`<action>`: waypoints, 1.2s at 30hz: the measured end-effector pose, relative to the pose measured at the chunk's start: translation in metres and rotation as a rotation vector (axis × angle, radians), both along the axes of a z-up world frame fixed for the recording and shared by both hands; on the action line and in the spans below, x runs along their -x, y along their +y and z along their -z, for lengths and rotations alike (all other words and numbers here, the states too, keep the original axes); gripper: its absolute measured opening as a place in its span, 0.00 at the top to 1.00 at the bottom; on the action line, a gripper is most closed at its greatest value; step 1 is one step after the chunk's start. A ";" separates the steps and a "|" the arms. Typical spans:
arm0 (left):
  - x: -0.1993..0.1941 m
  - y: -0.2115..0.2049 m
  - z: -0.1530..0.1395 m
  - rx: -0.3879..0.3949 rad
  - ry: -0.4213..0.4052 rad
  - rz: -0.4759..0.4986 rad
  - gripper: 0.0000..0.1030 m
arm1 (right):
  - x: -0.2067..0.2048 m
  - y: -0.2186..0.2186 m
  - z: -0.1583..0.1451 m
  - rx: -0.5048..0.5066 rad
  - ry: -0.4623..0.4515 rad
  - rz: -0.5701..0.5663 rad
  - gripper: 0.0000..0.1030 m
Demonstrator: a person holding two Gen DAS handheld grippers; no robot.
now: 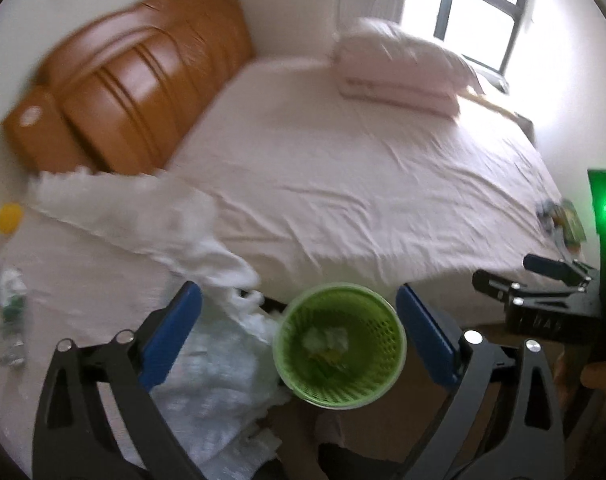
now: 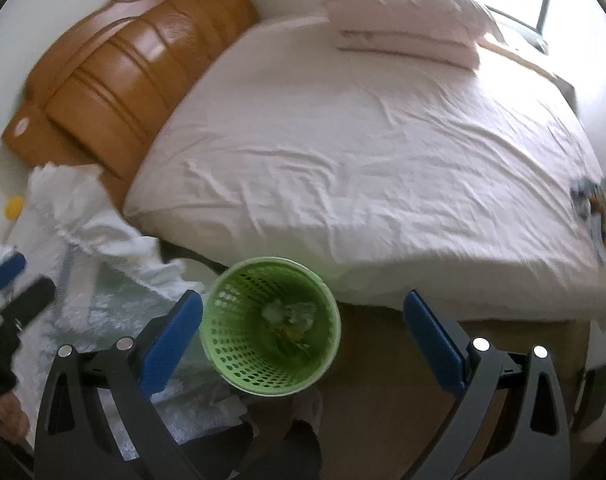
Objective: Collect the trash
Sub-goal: 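Move both tools back toward the remaining trash on the bed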
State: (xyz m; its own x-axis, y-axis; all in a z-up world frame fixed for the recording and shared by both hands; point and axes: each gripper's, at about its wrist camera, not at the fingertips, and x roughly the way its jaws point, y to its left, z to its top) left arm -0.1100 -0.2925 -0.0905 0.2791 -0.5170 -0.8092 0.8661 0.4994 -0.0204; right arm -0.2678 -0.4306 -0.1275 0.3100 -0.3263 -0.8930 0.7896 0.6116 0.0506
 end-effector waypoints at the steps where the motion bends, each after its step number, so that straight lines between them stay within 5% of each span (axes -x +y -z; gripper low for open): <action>1: -0.006 0.011 -0.008 0.018 -0.017 -0.025 0.08 | -0.009 0.008 -0.005 0.006 -0.013 -0.023 0.03; 12: -0.065 0.139 -0.048 0.086 -0.080 -0.317 0.07 | -0.106 0.091 -0.035 0.006 -0.107 -0.286 0.03; 23: -0.105 0.232 -0.033 0.062 -0.043 -0.518 0.08 | -0.177 0.178 -0.037 -0.002 -0.094 -0.488 0.03; 36: -0.146 0.307 0.007 0.001 0.046 -0.705 0.08 | -0.211 0.221 -0.011 -0.054 -0.019 -0.602 0.02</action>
